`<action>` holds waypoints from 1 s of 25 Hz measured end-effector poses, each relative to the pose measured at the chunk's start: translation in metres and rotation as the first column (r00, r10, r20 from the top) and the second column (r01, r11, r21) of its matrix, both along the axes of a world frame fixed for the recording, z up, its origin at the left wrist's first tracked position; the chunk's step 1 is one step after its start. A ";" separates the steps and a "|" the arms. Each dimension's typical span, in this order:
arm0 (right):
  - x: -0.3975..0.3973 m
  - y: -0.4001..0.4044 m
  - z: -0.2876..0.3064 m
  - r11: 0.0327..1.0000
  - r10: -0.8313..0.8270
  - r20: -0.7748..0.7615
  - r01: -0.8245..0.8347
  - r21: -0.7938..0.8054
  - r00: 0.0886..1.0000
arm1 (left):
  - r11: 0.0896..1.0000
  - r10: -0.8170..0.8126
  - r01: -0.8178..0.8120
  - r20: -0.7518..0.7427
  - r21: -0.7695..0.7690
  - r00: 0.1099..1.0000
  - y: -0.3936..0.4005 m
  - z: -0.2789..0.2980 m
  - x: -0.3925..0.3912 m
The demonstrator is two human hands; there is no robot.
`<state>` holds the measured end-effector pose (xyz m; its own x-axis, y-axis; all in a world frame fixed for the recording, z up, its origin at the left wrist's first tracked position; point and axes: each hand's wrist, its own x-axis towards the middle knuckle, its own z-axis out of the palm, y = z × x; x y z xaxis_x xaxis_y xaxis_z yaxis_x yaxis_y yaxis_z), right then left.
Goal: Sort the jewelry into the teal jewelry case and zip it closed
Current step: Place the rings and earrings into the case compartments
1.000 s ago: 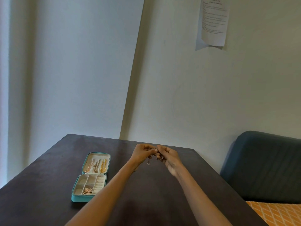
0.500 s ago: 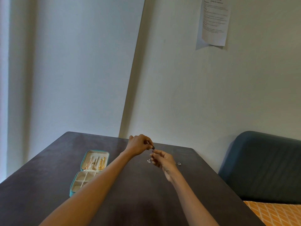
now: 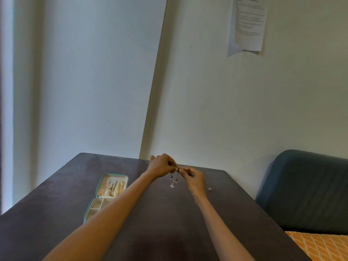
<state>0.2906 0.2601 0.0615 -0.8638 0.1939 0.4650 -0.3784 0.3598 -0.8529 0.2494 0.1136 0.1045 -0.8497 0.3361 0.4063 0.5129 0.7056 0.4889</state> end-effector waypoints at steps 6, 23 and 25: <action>0.000 -0.004 0.010 0.921 0.005 0.054 0.016 -0.390 0.999 | 0.832 -0.221 0.052 0.246 0.552 0.944 -0.002 -0.008 0.000; -0.003 -0.016 0.010 0.997 0.072 0.132 -0.074 0.010 0.989 | 0.644 -0.289 -0.139 0.408 0.752 0.866 -0.002 -0.008 0.012; -0.004 -0.016 0.010 0.996 0.083 0.131 -0.085 0.009 0.988 | 0.645 -0.296 -0.136 0.410 0.752 0.863 -0.004 -0.007 0.010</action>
<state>0.2869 0.2442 0.0715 -0.9300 0.1126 0.3498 -0.2938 0.3439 -0.8918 0.2595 0.1100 0.0973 -0.9766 0.1824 0.1141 0.1083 -0.0415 0.9933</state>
